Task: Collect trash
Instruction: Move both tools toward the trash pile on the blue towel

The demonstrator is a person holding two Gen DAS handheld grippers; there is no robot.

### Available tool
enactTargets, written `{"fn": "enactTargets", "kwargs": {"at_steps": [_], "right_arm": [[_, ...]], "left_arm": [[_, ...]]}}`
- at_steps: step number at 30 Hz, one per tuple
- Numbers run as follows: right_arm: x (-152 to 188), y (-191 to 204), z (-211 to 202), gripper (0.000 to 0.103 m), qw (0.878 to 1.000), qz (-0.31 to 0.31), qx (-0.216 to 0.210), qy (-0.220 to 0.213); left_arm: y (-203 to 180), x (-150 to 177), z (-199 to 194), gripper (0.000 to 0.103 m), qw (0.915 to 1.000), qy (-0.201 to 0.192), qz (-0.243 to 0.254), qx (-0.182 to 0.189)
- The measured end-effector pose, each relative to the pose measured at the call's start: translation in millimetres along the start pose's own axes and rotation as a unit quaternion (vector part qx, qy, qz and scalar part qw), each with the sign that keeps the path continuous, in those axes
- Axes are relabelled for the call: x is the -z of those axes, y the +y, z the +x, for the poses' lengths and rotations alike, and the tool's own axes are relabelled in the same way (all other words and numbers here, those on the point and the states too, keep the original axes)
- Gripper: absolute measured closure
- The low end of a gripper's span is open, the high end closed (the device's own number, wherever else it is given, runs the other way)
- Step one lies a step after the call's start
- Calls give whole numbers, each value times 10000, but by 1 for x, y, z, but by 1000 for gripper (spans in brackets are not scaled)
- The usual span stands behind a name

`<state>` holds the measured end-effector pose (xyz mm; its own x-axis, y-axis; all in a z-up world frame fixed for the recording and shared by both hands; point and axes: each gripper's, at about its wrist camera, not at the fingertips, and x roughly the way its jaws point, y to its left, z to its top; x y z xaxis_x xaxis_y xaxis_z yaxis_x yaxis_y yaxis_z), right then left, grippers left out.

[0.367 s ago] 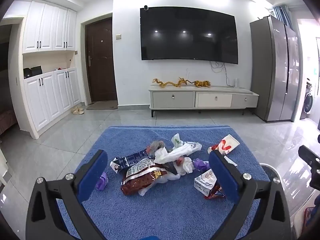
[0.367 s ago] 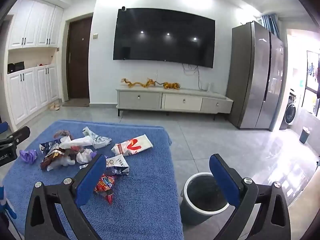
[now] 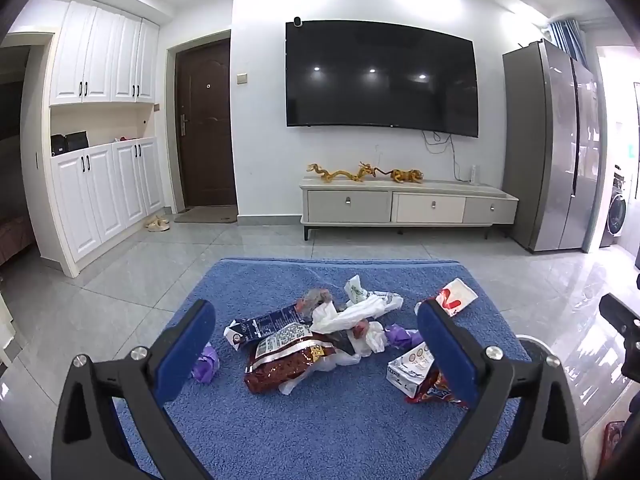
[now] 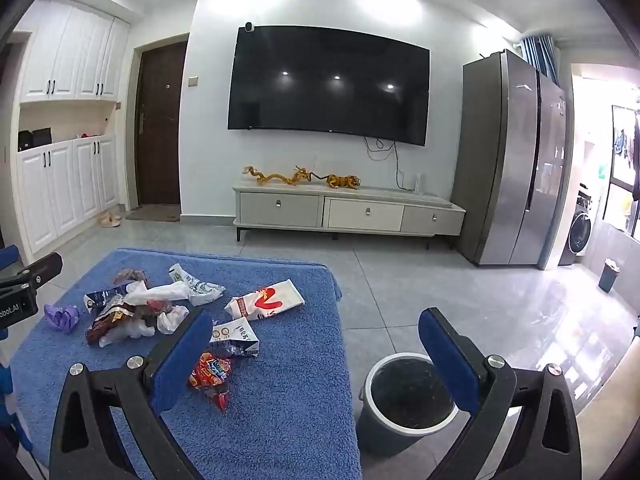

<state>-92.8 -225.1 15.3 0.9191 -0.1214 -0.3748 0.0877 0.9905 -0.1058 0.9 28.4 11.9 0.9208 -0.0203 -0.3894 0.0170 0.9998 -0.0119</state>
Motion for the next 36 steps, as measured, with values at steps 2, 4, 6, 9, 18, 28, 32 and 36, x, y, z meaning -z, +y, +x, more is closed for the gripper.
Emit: {"fn": "enactTargets", "kwargs": {"at_steps": [2, 4, 6, 9, 18, 28, 32, 36], "right_arm": [[0, 0, 5, 0, 10000, -30, 37, -5], [0, -3, 10, 0, 10000, -25, 55, -28], [0, -4, 9, 0, 10000, -37, 47, -53], [-1, -4, 11, 0, 9999, -30, 105, -80], [-5, -5, 7, 0, 9998, -36, 110, -183], [-6, 0, 10, 0, 9998, 77, -133, 81], [-10, 4, 3, 0, 9998, 97, -194, 8], [-15, 7, -1, 0, 9997, 37, -226, -55]], "left_arm": [[-23, 3, -11, 1, 9998, -61, 139, -89], [-23, 4, -10, 1, 9998, -27, 161, -66], [-24, 3, -11, 1, 9998, -16, 196, -49], [-24, 3, -14, 1, 9997, -57, 227, -81], [-21, 0, -20, 1, 9994, -188, 273, -116], [-16, -2, -31, 1, 9982, -359, 381, -287], [-12, -4, -34, 1, 9983, -397, 336, -259], [-8, -7, -36, 1, 9983, -439, 291, -235]]}}
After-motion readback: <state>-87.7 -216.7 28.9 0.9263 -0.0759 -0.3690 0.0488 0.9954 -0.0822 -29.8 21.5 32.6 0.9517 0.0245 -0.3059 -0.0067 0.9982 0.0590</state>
